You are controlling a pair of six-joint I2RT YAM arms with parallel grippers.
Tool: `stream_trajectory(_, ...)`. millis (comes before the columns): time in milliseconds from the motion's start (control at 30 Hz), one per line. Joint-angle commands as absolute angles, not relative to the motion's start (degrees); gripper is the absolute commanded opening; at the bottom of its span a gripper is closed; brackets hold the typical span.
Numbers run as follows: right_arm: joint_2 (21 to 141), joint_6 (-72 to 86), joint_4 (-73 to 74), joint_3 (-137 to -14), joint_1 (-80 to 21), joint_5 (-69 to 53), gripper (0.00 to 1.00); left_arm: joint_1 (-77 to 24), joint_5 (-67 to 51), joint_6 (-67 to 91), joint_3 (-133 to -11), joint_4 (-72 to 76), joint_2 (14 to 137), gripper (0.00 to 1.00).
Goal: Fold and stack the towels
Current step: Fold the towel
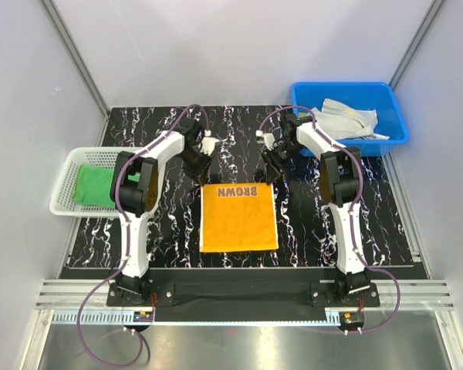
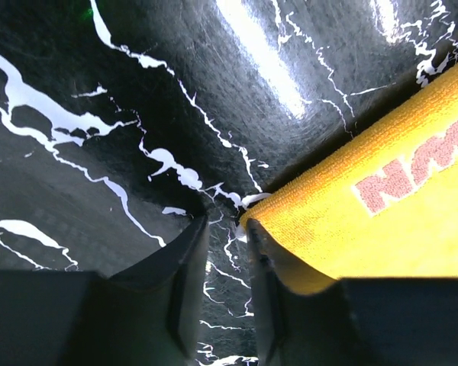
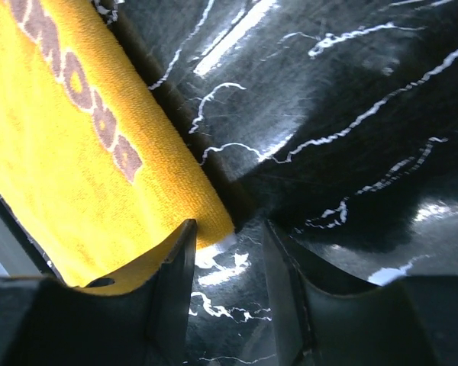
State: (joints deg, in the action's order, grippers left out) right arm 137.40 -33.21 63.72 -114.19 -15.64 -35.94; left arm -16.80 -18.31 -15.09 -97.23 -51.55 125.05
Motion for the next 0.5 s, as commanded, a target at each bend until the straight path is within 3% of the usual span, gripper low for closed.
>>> stream_trajectory(0,137.99,-36.12,65.92,-116.10,-15.73,-39.45,0.47,-16.61,-20.48,-16.61,-99.40,-51.85,126.82,0.29)
stream_trajectory(167,137.46,-36.91,65.92,-115.31,-15.82,-40.69,0.45,-16.70,-20.48,-17.05,-99.32,-51.86,126.91,0.23)
stream_trajectory(267,137.46,-37.09,66.01,-114.70,-15.73,-40.52,0.36,-16.70,-20.57,-17.23,-99.32,-52.03,126.83,0.09)
stream_trajectory(300,137.37,-37.09,65.83,-114.44,-15.56,-40.34,0.33,-16.70,-20.83,-17.31,-99.32,-52.12,126.83,0.00)
stream_trajectory(467,135.44,-37.53,64.16,-113.29,-14.59,-40.08,0.05,-16.61,-21.53,-17.31,-100.19,-52.82,127.00,0.00)
